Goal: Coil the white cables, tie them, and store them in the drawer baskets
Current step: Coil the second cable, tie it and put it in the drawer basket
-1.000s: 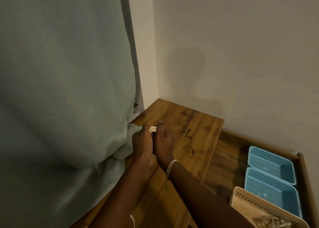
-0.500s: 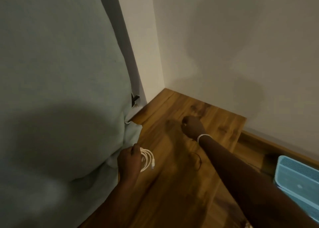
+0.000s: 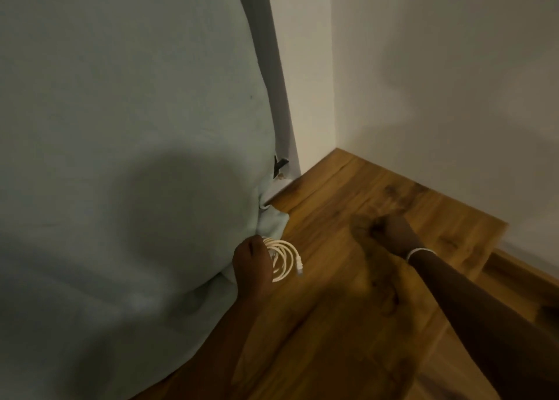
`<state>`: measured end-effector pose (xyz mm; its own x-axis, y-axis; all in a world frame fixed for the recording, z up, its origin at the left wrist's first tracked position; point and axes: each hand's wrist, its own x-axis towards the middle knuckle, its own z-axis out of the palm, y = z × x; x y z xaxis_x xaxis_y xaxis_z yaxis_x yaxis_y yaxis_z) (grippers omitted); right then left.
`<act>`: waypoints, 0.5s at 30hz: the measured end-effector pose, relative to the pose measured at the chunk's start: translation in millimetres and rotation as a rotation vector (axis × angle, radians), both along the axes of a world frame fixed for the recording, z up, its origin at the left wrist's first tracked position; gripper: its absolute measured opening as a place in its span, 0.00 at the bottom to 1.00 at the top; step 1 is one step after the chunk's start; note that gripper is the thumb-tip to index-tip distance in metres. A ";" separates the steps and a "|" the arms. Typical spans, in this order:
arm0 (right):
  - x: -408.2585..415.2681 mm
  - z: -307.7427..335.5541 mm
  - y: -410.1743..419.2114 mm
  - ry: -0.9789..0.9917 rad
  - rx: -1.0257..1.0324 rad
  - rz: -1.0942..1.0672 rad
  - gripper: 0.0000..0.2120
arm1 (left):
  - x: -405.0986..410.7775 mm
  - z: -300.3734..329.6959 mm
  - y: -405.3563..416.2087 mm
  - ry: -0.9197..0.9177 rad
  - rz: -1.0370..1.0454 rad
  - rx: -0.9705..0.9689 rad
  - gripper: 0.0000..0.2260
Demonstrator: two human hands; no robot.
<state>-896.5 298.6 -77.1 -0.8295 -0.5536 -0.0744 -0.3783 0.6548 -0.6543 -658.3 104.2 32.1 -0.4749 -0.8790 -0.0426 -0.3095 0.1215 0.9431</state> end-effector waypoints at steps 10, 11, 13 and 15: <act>201.1 133.1 -48.1 -0.511 -0.597 0.315 0.07 | -1.7 31.8 -6.2 0.106 0.073 0.002 0.15; 209.4 131.1 -56.5 -0.468 -0.607 0.247 0.07 | 0.1 34.0 -7.4 0.111 0.062 -0.010 0.14; 223.4 131.1 -69.7 -0.374 -0.618 0.140 0.07 | 6.0 39.5 -10.5 0.143 0.048 0.008 0.13; 233.2 132.9 -80.7 -0.324 -0.647 0.045 0.07 | 11.7 45.1 -14.5 0.188 0.034 0.045 0.12</act>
<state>-663.3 217.9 55.8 -0.7965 -0.6032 0.0417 -0.1174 0.0866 -0.9893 -646.6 89.7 77.2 -0.4484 -0.8938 0.0044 -0.1305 0.0703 0.9890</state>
